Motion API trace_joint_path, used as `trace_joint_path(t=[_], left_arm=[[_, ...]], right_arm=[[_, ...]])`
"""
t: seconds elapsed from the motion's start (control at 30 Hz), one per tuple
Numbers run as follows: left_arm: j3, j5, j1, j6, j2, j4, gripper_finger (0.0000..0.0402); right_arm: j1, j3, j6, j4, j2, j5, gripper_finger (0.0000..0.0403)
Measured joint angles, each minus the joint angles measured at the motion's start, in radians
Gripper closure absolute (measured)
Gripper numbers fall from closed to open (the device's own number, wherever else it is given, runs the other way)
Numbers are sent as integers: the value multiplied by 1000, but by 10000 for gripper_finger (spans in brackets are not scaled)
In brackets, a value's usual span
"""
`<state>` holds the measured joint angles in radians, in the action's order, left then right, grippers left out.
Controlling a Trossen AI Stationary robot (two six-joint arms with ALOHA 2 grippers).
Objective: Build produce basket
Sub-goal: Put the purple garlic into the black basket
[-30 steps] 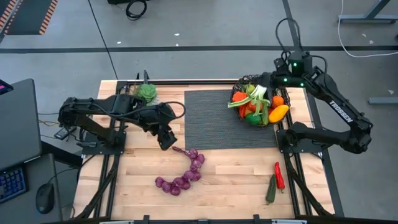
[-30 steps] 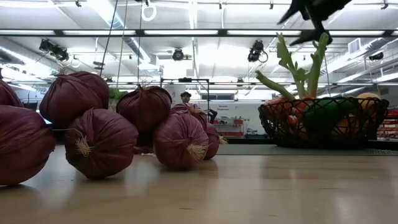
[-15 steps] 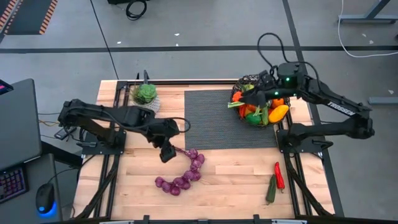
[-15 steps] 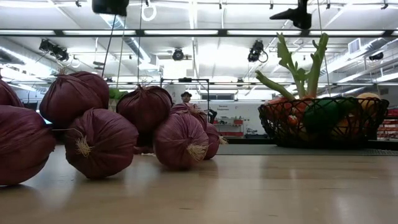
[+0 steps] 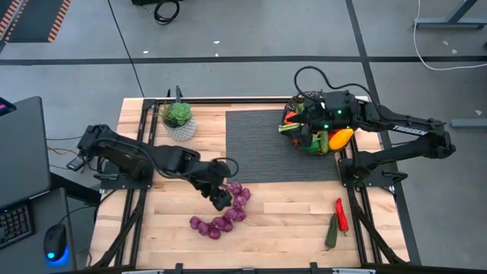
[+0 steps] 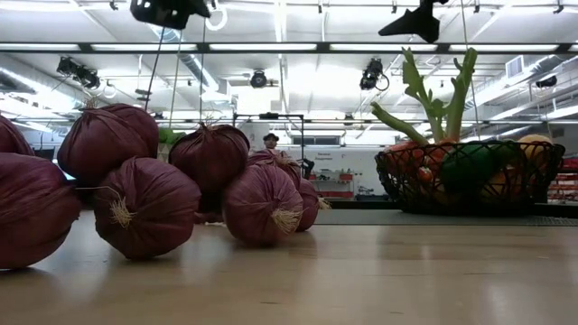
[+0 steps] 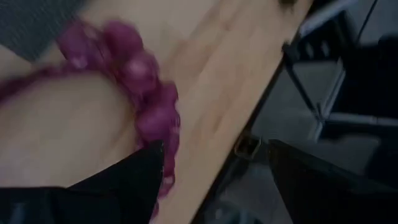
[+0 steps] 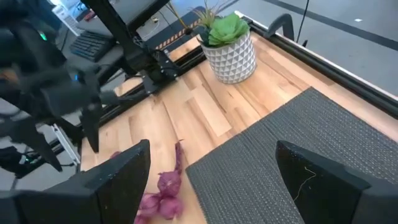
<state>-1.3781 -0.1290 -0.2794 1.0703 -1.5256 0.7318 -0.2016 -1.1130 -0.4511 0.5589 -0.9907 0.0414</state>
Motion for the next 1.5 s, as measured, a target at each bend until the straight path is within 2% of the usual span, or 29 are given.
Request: trace_joint_path(t=[0.1,0.17,0.4,0.53,0.7,0.87,1.13,1.5], left_arm=[[0,-92,7,-8,-34,8,111],[0,-117,8,-6,-48,2,111],[0,-114,3,2,-80,0,111],[0,-69,-24,-6,-102,-29,111],[1,-64,-51,-27,-120,-14,111],[0,-51,-61,-32,-118,-16,111],[0,-69,-69,-60,-123,-26,111],[0,-37,-127,-79,-189,-38,111]], right_arm=[[3,0,-23,1,30,-1,54],[6,0,-24,1,48,-8,54],[5,0,36,67,81,-12,54],[6,0,45,139,93,34,54],[36,0,26,128,124,62,54],[43,0,-45,124,137,55,54],[44,0,-65,100,116,133,54],[43,0,-208,102,107,102,54]])
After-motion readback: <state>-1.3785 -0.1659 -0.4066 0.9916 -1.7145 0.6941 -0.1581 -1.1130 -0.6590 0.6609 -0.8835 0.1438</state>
